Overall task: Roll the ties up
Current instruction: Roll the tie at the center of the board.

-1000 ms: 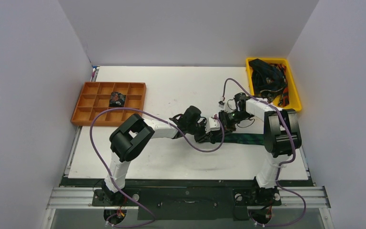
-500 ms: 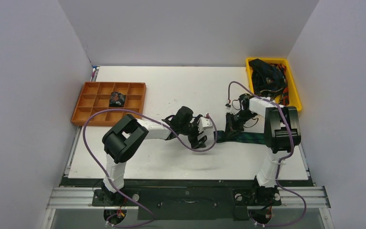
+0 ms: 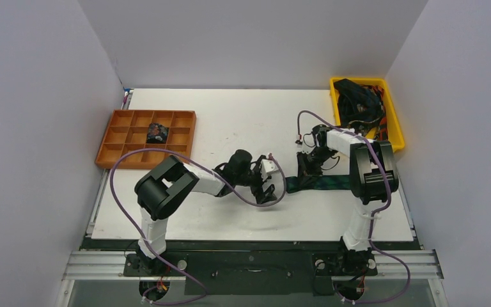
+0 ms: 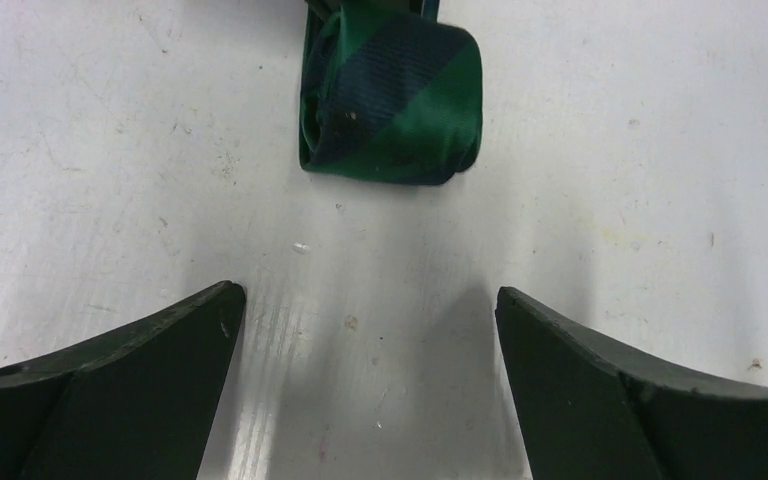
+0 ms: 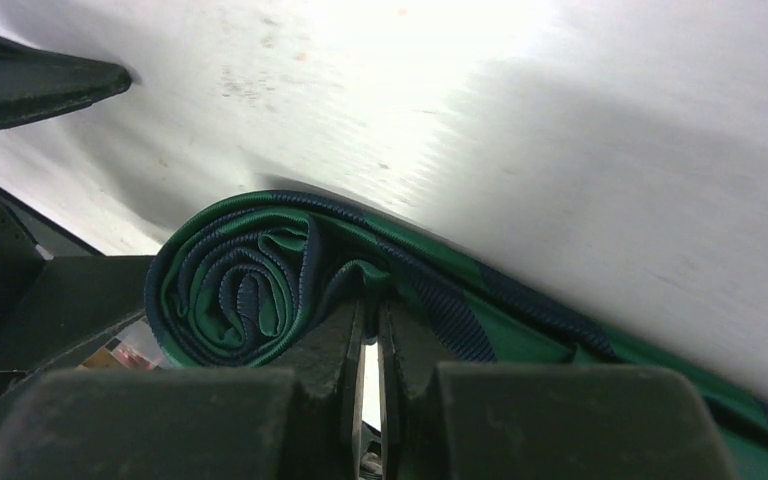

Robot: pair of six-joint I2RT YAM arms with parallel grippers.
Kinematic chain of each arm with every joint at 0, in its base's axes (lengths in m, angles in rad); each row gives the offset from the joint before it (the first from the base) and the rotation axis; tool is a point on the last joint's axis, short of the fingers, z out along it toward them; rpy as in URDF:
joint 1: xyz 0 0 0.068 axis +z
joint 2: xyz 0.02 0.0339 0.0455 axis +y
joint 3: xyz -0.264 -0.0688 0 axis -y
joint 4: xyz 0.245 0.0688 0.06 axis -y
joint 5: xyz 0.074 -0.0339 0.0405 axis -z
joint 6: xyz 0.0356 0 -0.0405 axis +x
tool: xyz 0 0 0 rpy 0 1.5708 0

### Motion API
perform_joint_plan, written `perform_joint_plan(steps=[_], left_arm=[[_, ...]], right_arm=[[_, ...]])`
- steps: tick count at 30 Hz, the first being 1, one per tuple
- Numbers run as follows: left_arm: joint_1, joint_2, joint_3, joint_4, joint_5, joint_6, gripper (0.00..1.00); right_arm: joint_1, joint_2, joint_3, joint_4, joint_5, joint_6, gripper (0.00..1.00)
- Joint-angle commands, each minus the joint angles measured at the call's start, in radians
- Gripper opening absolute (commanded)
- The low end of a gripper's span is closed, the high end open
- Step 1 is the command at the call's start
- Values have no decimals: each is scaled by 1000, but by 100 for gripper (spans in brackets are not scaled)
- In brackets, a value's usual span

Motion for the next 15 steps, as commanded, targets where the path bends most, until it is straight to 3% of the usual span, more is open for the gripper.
perform_joint_plan(steps=[1, 11, 15], left_arm=[[-24, -45, -51, 210, -69, -27, 97], [-52, 35, -8, 292, -28, -45, 98], [-52, 85, 40, 262, -13, -54, 76]], right_arm=[[76, 68, -52, 111, 81, -15, 0], [124, 73, -85, 161, -44, 95, 0], [126, 83, -83, 165, -70, 102, 0]])
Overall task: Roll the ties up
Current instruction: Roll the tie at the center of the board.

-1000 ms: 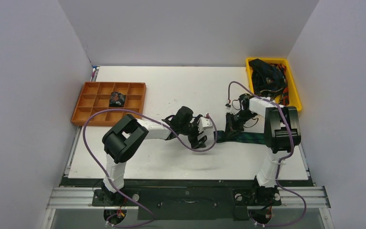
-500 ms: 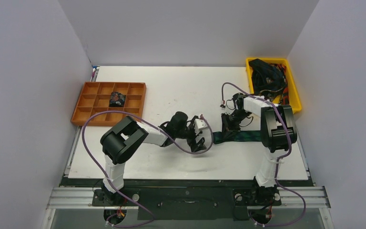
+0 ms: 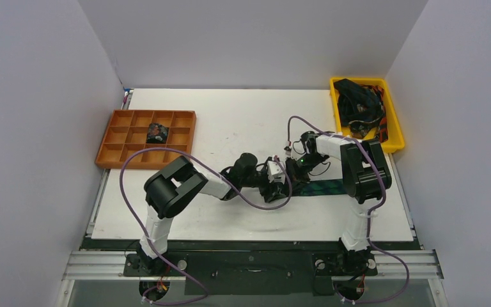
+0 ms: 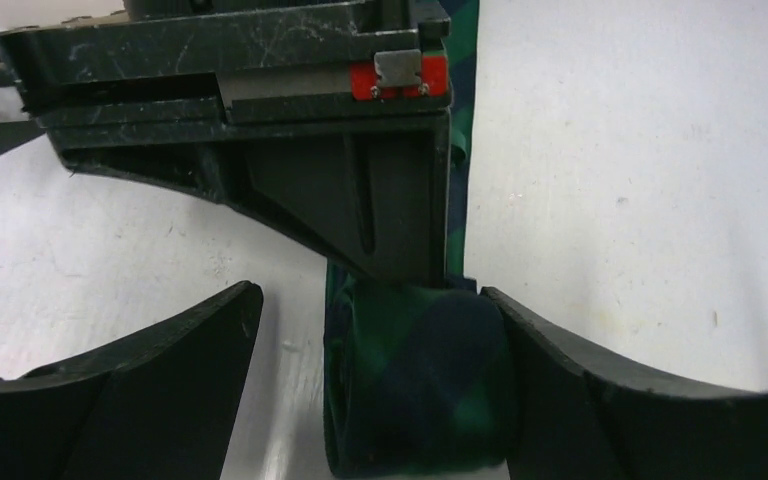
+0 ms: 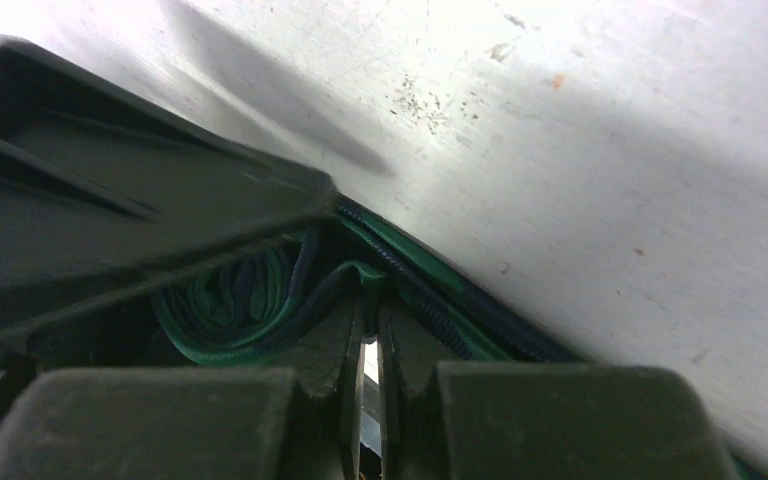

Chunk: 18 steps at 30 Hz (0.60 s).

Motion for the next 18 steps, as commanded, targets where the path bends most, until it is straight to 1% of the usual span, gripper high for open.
perform_joint_plan(steps=[1, 2, 3, 4, 5, 6, 8, 9, 10, 11, 13, 15, 18], left_arm=[[0, 56, 66, 21, 34, -18, 66], [5, 63, 66, 15, 36, -11, 55], [7, 65, 62, 1, 41, -8, 51], [11, 63, 52, -9, 42, 1, 43], [13, 62, 49, -38, 42, 17, 38], [17, 57, 43, -57, 42, 26, 32], [23, 46, 35, -113, 42, 52, 23], [24, 42, 31, -152, 42, 72, 22], [29, 36, 29, -171, 45, 82, 20], [30, 34, 27, -210, 44, 103, 19], [35, 29, 25, -258, 43, 127, 20], [37, 29, 31, -299, 40, 142, 20], [37, 32, 48, -346, 33, 150, 22]], right_arm=[[16, 60, -35, 109, 91, -2, 0], [16, 56, -40, 109, 90, -4, 0], [12, 50, -43, 110, 87, -5, 0], [10, 45, -50, 116, 83, -6, 0], [4, 31, -53, 119, 70, -6, 0], [-1, 22, -59, 123, 62, -8, 0], [-20, -18, -62, 124, 34, -19, 0], [-36, -50, -61, 124, 13, -24, 3], [-46, -68, -60, 117, 4, -38, 12], [-64, -103, -59, 112, -15, -47, 16], [-86, -145, -49, 93, -57, -65, 30], [-92, -173, -35, 72, -105, -74, 37], [-65, -194, -17, 65, -171, -55, 44]])
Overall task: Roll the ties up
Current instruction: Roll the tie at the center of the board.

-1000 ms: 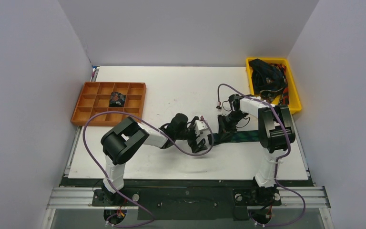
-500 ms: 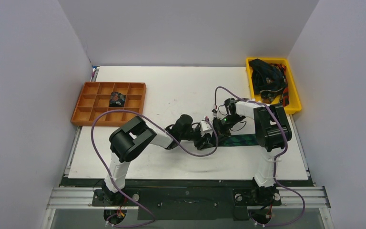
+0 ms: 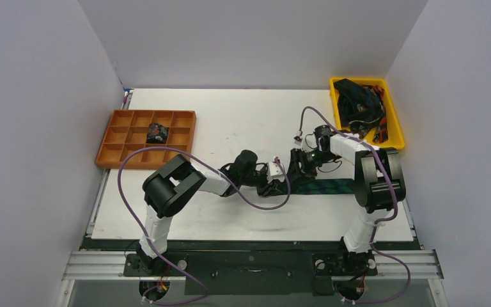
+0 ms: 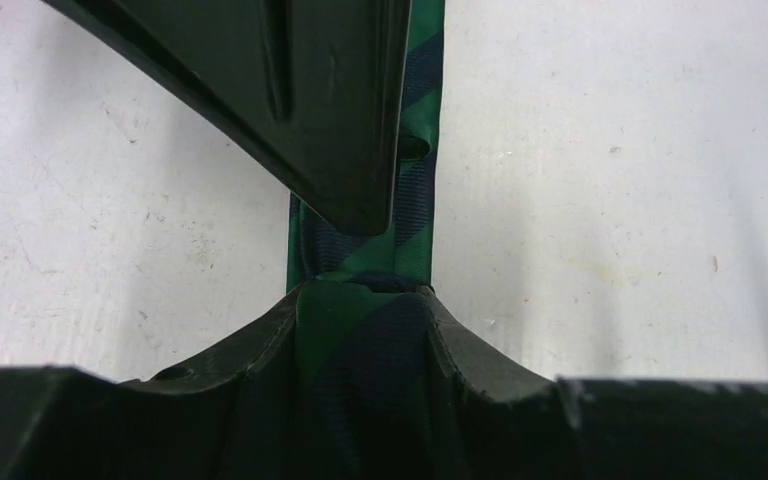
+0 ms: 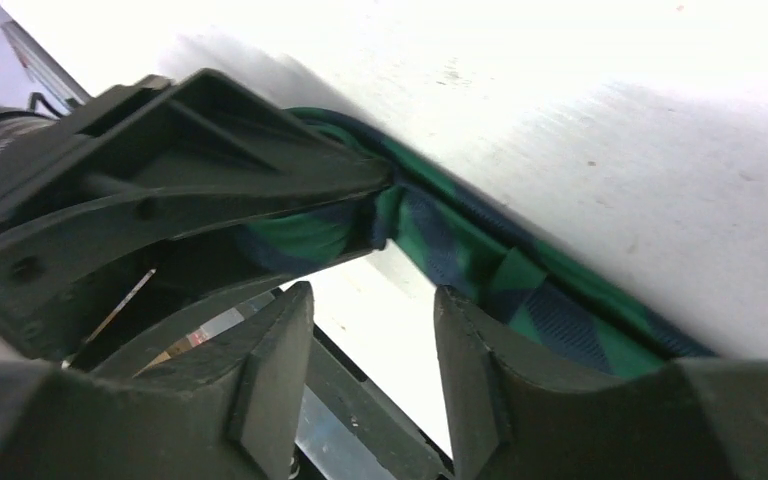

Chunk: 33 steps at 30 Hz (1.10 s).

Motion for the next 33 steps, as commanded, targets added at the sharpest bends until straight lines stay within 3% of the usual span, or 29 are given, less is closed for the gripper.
perform_joint_plan(steps=[1, 7, 13, 15, 18, 19, 24, 29, 33], left_arm=[[16, 11, 11, -232, -50, 57, 22], [15, 16, 27, -253, -59, 42, 26], [14, 16, 37, -267, -61, 39, 29], [14, 16, 39, -273, -58, 38, 30], [14, 15, 42, -277, -51, 37, 32], [14, 13, 42, -276, -45, 38, 34], [18, -12, 39, -265, -31, 47, 58], [21, -66, 0, -147, -33, 20, 75], [20, -116, -18, -94, -32, -3, 99]], right_arm=[[24, -85, 40, 8, -92, -23, 47], [71, -31, 49, 52, -85, 20, 51], [83, 54, 63, 64, -21, 17, 48], [85, 71, 60, 44, -3, -9, 36], [82, 99, 61, 4, 51, -61, 2], [76, 105, 61, -3, 82, -70, 0], [30, 134, 64, -29, 195, -108, 0], [3, 146, 63, -31, 279, -128, 0], [-7, 163, 72, -17, 323, -119, 0]])
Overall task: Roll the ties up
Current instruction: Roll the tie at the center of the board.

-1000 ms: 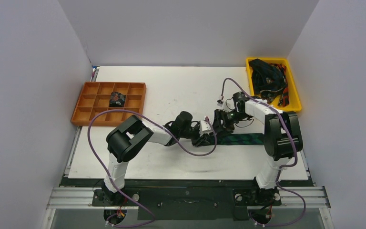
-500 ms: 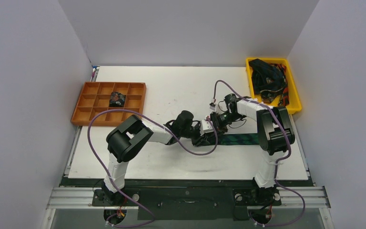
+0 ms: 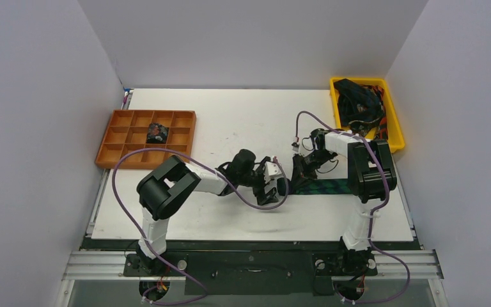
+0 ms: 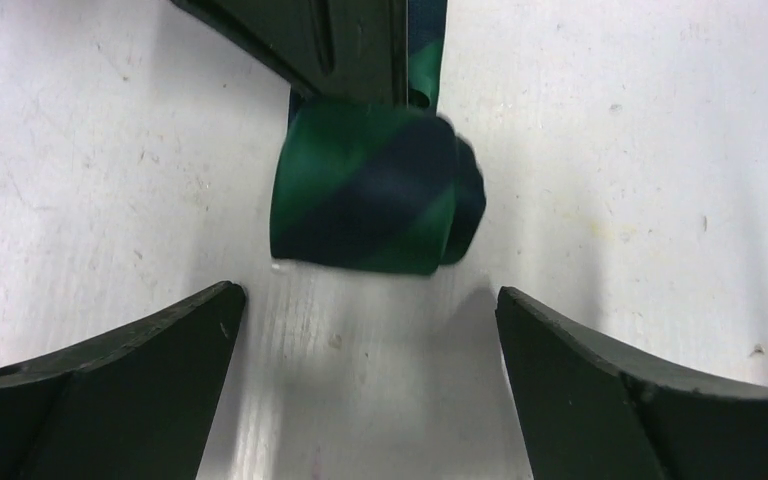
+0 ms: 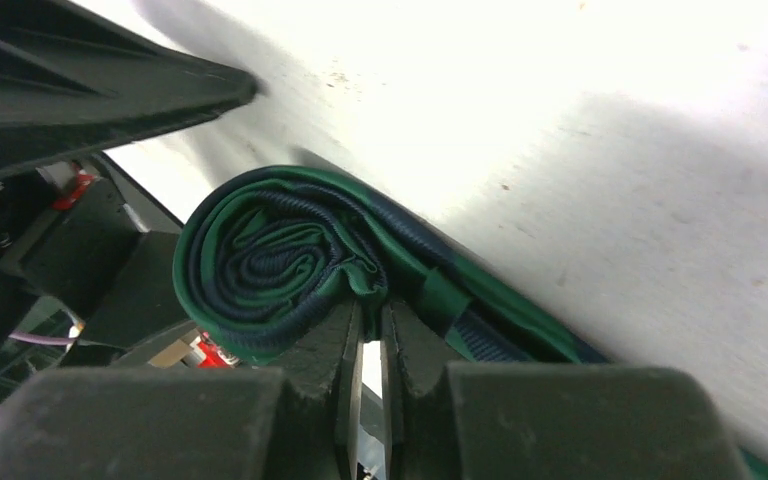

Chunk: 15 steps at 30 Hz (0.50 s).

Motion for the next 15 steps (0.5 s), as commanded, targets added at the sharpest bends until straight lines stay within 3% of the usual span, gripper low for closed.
perform_joint_plan(steps=[1, 4, 7, 9, 10, 12, 15], left_arm=[[8, -86, -29, 41, -15, -34, 98], [12, -124, -57, 63, -17, -59, 97], [50, -173, -130, 268, -77, -294, 97], [84, -173, -131, 277, -13, -411, 97], [91, -153, -82, 251, 89, -416, 97], [98, -137, -17, 94, 133, -369, 97], [79, -149, -82, 243, 81, -338, 97]], right_arm=[[-2, 57, 4, 75, 279, -57, 0], [2, 69, 11, 79, 295, -54, 0], [8, 70, 7, 79, 305, -59, 0], [13, 71, 1, 79, 303, -64, 0], [20, 71, 0, 78, 299, -67, 0], [28, 71, -5, 81, 289, -68, 0], [40, 73, -12, 93, 267, -49, 0]])
